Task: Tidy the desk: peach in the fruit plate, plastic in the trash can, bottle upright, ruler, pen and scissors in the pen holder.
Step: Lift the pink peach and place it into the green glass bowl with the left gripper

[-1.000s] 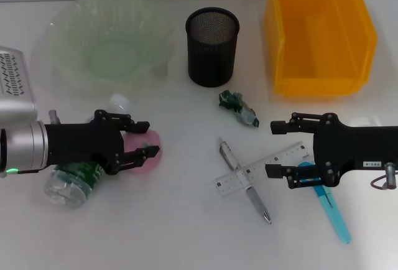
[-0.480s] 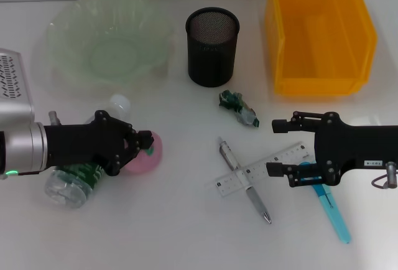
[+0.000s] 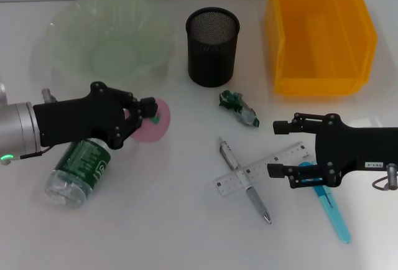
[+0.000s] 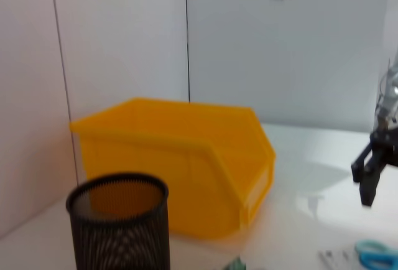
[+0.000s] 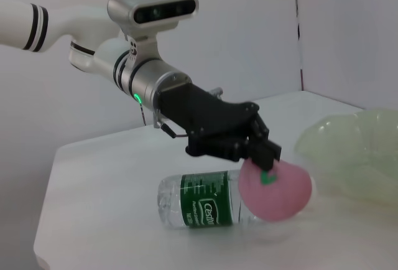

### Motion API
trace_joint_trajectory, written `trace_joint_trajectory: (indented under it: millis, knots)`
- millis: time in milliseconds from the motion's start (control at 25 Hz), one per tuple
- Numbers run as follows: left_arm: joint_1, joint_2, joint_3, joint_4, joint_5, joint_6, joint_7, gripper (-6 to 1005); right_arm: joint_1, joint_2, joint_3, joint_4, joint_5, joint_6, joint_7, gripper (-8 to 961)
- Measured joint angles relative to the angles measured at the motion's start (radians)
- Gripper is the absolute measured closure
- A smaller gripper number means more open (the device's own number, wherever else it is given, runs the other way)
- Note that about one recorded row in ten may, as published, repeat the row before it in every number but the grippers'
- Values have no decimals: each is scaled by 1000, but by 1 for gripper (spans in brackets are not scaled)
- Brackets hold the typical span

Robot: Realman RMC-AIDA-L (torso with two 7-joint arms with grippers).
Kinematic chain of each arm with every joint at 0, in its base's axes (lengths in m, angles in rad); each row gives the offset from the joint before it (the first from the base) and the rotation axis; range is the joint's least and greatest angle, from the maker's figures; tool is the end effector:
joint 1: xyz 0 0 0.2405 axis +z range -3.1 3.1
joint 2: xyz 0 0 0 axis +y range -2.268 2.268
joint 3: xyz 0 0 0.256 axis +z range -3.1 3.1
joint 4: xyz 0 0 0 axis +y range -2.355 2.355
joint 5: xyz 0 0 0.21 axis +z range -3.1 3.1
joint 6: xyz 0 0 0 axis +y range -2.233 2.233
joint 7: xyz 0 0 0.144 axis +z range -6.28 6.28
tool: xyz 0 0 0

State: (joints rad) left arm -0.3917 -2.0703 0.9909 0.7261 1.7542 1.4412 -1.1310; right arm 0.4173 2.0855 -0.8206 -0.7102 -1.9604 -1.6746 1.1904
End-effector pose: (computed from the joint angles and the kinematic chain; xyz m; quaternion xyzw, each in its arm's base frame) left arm -0.2689 0.3141 -0.0117 -0.9554 -0.0951 -0.2190 0.1740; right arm 0.2703 0.2874 -0.0092 -0.9618 0.1191 0.2323 0.0822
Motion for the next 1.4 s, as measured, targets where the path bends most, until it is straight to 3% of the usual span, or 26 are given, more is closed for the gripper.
trace_joint_trajectory:
  millis: [200, 560, 920, 1400]
  knots:
    - [-4, 1, 1, 6, -90, 18, 2, 965, 0, 1, 0, 1, 0, 4, 0, 132]
    - [-32, 1, -49, -6, -205, -93, 51, 965, 9, -1, -1, 33, 0, 12, -23, 133]
    - [-94, 0, -59, -55, -322, -280, 94, 964, 14, -2, -1, 35, 0, 18, -26, 133]
    - [-197, -1, -63, -148, -366, -520, 109, 964, 11, -1, -11, 54, 0, 38, -26, 134]
